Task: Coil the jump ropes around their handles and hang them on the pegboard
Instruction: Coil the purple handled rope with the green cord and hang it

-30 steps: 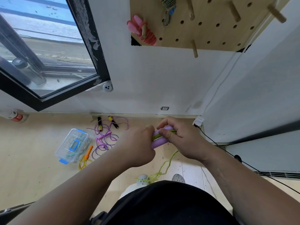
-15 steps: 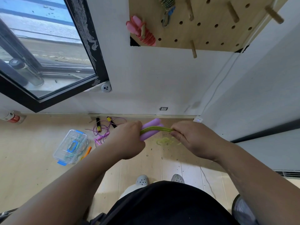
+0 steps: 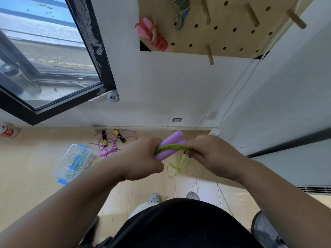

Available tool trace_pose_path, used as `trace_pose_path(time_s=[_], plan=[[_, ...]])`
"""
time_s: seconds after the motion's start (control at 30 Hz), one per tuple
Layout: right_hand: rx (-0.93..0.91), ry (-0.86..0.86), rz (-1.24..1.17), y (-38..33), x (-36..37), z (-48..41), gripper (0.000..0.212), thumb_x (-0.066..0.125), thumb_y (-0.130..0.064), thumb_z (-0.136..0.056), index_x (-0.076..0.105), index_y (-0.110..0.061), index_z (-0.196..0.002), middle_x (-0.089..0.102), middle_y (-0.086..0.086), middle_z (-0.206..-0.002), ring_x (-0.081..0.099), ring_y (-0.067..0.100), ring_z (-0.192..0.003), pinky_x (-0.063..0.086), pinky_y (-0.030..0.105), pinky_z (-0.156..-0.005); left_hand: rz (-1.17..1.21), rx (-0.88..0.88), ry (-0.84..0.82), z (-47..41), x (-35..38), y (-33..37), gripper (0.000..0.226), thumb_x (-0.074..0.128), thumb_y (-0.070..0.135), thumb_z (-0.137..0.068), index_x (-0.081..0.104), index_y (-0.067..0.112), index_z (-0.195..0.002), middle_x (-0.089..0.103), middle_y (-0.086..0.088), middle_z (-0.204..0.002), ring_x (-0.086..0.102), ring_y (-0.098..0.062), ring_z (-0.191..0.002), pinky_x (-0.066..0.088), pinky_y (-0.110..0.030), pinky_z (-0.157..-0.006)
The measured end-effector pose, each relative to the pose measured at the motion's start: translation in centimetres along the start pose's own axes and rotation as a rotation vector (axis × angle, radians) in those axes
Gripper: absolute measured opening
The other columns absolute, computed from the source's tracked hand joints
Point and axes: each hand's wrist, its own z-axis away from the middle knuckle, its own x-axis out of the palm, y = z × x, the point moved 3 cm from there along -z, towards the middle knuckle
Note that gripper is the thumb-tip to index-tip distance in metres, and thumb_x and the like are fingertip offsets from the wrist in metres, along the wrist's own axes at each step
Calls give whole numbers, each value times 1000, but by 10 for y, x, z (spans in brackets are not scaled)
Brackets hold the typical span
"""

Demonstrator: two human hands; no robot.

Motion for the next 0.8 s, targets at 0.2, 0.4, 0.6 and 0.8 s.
trace_pose_path(time_s=[0.2,0.4,0.6,0.8], plan=[[-71,-106,118,-6,-6,-11,35,27,-52,-92,52,-28,-85,50,-7,-82,51,21,-79,49,48,-71,169,-20,-169,6,3,7,18,66,3,-78,52,10,-86,46,-2,-61,38,-13,-39,33,-24,-41],[-87,-148,182,-7,-12,-24,27,39,-39,-106,33,-31,-81,45,-6,-80,51,22,-79,47,42,-75,382,-102,27,-7,-17,-15,21,66,5,-70,55,6,-87,50,-14,-67,47,-24,-53,43,-38,-53],[-110,-97,165,3,-11,-30,49,20,-56,-95,59,-30,-105,58,-1,-91,56,22,-85,48,41,-76,604,-39,-152,0,-6,-3,25,66,8,-51,51,9,-71,51,-16,-68,52,-26,-59,43,-42,-64],[-362,-74,488,-4,-21,-35,37,27,-32,-94,63,-22,-93,65,-4,-95,58,22,-93,47,38,-70,266,8,-464,5,13,14,20,65,10,-59,54,12,-75,54,-11,-68,52,-22,-57,44,-33,-59]])
